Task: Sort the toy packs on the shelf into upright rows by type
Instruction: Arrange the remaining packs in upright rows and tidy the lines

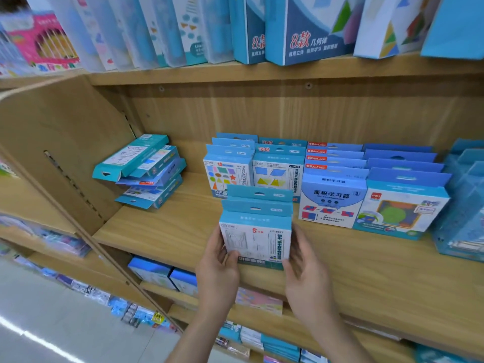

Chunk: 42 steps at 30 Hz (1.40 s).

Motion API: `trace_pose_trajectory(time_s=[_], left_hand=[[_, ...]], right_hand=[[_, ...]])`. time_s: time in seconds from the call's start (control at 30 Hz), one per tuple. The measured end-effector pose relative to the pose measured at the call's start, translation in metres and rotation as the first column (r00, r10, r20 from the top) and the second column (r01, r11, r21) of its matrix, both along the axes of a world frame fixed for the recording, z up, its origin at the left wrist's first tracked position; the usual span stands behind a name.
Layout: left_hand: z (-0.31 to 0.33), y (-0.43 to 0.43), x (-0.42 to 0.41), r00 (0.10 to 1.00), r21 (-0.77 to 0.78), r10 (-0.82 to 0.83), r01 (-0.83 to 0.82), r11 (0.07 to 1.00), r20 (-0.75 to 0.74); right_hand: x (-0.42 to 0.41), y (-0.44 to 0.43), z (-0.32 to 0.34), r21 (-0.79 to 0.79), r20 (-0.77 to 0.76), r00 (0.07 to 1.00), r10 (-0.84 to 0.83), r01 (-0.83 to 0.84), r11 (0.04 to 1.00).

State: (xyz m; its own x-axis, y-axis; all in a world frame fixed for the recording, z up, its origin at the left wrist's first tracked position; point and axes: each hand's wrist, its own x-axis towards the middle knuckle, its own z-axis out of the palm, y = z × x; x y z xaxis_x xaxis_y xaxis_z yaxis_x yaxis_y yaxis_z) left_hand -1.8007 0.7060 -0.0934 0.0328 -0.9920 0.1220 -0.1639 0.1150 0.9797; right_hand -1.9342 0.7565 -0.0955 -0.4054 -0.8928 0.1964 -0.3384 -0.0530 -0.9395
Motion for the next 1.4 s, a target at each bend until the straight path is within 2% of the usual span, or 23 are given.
trace_pose_trajectory(time_s=[0.1,0.2,0.37,0.5,0.63,0.7,0.8,0.93,1.2,1.23,1.33,1.4], left_hand=[[0.003,-0.003,0.004,0.998,0.010,-0.032,0.032,0.999,0.050],[0.008,-0.006,0.012,0.992,0.016,-0.094,0.093,0.996,0.084],[0.038,-0.013,0.017,0.960,-0.089,-0.233,0.249,0.964,0.153],[0.055,-0.020,0.011,0.897,-0.123,-0.288,0.345,0.931,0.336],[0.056,-0.017,0.006,0.842,-0.180,-0.189,0.317,0.931,0.505],[0.058,-0.017,0.010,0.778,-0.210,-0.140,0.331,0.920,0.613],[0.068,-0.022,0.019,0.684,-0.153,-0.169,0.384,0.911,0.710],[0.081,-0.031,0.031,0.567,-0.099,-0.185,0.432,0.896,0.803],[0.090,-0.061,0.088,0.497,-0.073,-0.128,0.365,0.928,0.859],[0.090,-0.067,0.097,0.490,-0.075,-0.119,0.359,0.930,0.863],[0.089,-0.090,0.118,0.467,-0.104,-0.074,0.344,0.933,0.881],[0.087,-0.107,0.131,0.407,-0.124,-0.034,0.357,0.926,0.913]], right_hand=[[-0.009,0.002,0.008,0.040,-0.046,0.999,0.018,-0.016,0.999],[-0.022,-0.002,0.023,0.095,-0.175,0.981,0.083,-0.067,0.993],[-0.032,-0.008,0.056,0.077,-0.302,0.937,0.177,-0.161,0.984],[-0.037,-0.015,0.068,0.138,-0.410,0.886,0.219,-0.177,0.974],[-0.041,-0.018,0.084,0.268,-0.567,0.748,0.346,-0.230,0.936],[-0.042,-0.024,0.094,0.359,-0.593,0.675,0.439,-0.266,0.895],[-0.044,-0.031,0.104,0.440,-0.624,0.577,0.527,-0.298,0.847],[-0.038,-0.038,0.109,0.419,-0.670,0.531,0.519,-0.306,0.855],[0.023,-0.076,0.107,0.382,-0.718,0.469,0.514,-0.350,0.855],[0.032,-0.083,0.108,0.375,-0.750,0.438,0.495,-0.335,0.864],[0.060,-0.108,0.115,0.333,-0.878,0.265,0.398,-0.257,0.907],[0.080,-0.127,0.118,0.311,-0.915,0.194,0.355,-0.223,0.924]])
